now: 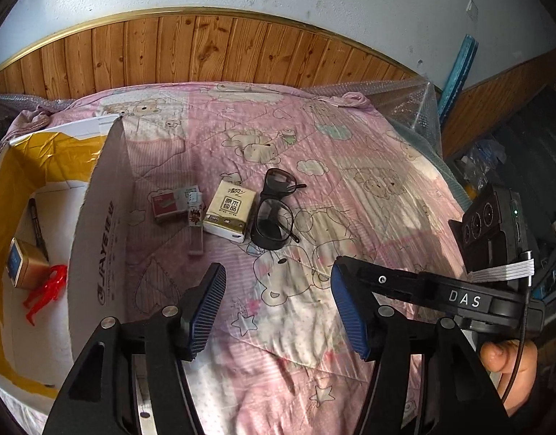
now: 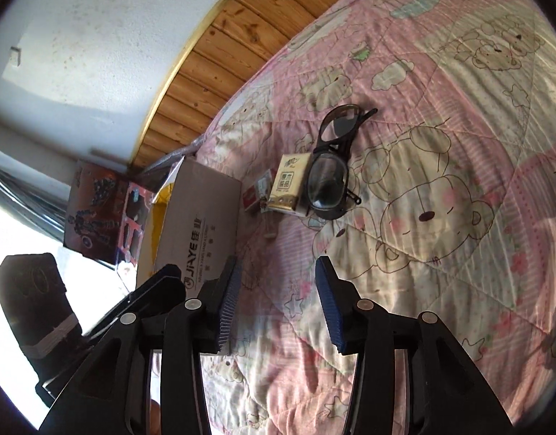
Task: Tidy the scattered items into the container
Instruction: 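Move both tools back toward the black glasses and tissue pack, then grasp the black glasses with the right tool while the left tool grasps the tissue pack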
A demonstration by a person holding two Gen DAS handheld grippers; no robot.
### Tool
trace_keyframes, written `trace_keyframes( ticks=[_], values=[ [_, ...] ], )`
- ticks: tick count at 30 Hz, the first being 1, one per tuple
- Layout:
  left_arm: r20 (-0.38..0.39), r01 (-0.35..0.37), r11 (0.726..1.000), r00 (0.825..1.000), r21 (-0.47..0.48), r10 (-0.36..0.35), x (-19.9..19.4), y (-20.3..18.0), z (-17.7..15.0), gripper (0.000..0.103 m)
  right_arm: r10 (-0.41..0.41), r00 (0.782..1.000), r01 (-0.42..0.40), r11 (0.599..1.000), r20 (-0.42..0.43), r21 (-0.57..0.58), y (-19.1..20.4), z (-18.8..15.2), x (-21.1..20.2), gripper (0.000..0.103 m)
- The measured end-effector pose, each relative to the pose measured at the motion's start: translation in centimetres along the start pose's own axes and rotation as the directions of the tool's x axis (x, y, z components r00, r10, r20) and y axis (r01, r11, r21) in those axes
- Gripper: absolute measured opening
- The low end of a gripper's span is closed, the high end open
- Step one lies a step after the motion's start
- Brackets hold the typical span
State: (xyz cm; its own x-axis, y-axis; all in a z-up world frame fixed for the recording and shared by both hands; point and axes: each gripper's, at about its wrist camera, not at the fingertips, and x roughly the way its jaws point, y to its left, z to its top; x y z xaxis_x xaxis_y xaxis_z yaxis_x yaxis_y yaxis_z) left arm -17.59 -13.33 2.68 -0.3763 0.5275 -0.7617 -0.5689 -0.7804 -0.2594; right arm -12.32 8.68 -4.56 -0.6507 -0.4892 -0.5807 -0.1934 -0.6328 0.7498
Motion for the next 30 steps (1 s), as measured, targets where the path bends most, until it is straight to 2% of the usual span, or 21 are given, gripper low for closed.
trace_keyframes(
  ticks=[4, 8, 17, 21, 23, 26, 28, 30],
  values=[
    [-0.005, -0.047, 0.999, 0.999, 0.006, 0.047, 3.5, 0.5, 1.8, 0.062, 0.015, 1.000, -0.015, 0.997, 0.002, 0.074, -1.5, 2.7, 1.8, 0.050],
    [-0.012, -0.064, 0.998, 0.998, -0.015, 0.064, 7.1, 1.8, 3.5, 0.062, 0.021, 1.000, -0.020, 0.988, -0.007, 0.152, -3.4, 5.0, 3.9, 0.052],
    [-0.055, -0.085, 0.996, 0.995, -0.029, 0.083, 14.5, 4.0, 5.1, 0.062, -0.019, 0.998, 0.034, 0.969, -0.062, 0.245, -6.7, 9.3, 9.8, 0.058],
    [-0.070, -0.127, 0.992, 0.990, -0.016, 0.126, 16.5, 5.1, 5.5, 0.064, 0.000, 0.998, 0.015, 0.975, -0.067, 0.224, -6.3, 11.2, 11.8, 0.060],
    [-0.065, -0.104, 0.994, 0.993, -0.026, 0.103, 16.9, 5.7, 5.7, 0.064, 0.003, 0.997, 0.013, 0.979, -0.078, 0.203, -5.7, 12.0, 12.8, 0.064],
    [-0.066, -0.108, 0.994, 0.992, 0.009, 0.108, 17.4, 5.4, 6.0, 0.064, -0.039, 0.995, 0.052, 0.988, -0.094, 0.144, -4.4, 12.7, 14.1, 0.067],
    [-0.069, -0.083, 0.997, 0.994, -0.003, 0.083, 17.8, 5.8, 6.2, 0.064, -0.075, 0.992, 0.083, 0.993, -0.104, 0.078, -3.6, 12.8, 14.6, 0.066],
    [-0.080, -0.027, 0.996, 0.997, -0.089, 0.020, 18.1, 7.2, 6.2, 0.064, -0.114, 0.988, 0.117, 0.993, -0.102, 0.017, -3.2, 12.5, 14.9, 0.060]
  ],
)
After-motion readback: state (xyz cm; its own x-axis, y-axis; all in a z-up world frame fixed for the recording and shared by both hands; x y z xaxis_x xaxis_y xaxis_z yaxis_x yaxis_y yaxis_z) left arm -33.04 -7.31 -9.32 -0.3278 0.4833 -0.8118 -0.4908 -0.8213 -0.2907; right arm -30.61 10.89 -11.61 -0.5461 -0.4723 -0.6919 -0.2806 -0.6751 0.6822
